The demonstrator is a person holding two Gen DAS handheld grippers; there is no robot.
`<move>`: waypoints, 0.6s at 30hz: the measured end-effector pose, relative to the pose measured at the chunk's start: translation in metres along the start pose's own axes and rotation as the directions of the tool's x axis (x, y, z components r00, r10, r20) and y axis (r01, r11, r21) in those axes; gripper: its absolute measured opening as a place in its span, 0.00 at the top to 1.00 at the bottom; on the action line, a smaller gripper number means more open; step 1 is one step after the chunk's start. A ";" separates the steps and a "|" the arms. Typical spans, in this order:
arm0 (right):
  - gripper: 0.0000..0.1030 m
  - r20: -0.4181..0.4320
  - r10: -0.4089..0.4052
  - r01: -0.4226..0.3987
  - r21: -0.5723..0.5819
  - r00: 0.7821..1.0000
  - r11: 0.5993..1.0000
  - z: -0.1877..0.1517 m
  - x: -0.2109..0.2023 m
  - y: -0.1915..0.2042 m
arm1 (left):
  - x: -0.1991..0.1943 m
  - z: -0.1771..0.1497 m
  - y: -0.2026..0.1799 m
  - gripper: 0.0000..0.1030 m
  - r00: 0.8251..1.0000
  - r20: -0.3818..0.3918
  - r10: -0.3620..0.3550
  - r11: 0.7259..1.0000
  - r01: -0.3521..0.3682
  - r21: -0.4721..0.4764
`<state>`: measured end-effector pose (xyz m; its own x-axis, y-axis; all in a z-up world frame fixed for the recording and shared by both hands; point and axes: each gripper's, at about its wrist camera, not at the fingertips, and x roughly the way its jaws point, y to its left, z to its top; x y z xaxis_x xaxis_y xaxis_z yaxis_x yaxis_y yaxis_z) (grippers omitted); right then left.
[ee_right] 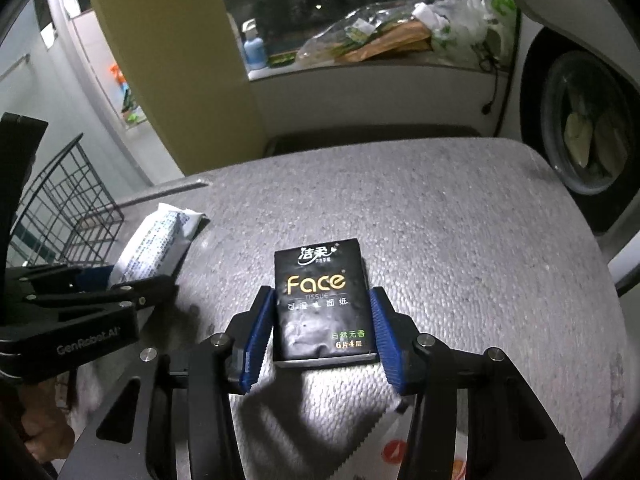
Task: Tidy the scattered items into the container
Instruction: 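Carry both packs over the wire basket and open both tools to drop them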
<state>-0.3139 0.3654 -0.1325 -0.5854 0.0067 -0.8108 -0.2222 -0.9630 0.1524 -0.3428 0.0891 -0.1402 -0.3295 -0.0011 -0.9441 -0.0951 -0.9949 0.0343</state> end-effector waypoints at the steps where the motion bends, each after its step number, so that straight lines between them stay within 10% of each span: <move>1: 0.53 0.003 -0.005 0.005 -0.002 1.000 1.000 -0.002 -0.003 0.001 | -0.001 -0.003 0.000 0.57 1.000 -0.001 -0.004 1.000 0.004 -0.002; 18: 0.53 0.053 -0.043 0.042 0.028 0.998 0.999 -0.071 -0.092 0.033 | -0.063 -0.083 -0.018 0.60 0.999 0.028 -0.021 0.999 0.020 0.033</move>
<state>-0.2121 0.3135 -0.0926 -0.6158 0.0628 -0.7854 -0.2680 -0.9541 0.1339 -0.2425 0.0986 -0.1084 -0.3540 0.0224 -0.9350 -0.1328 -0.9908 0.0266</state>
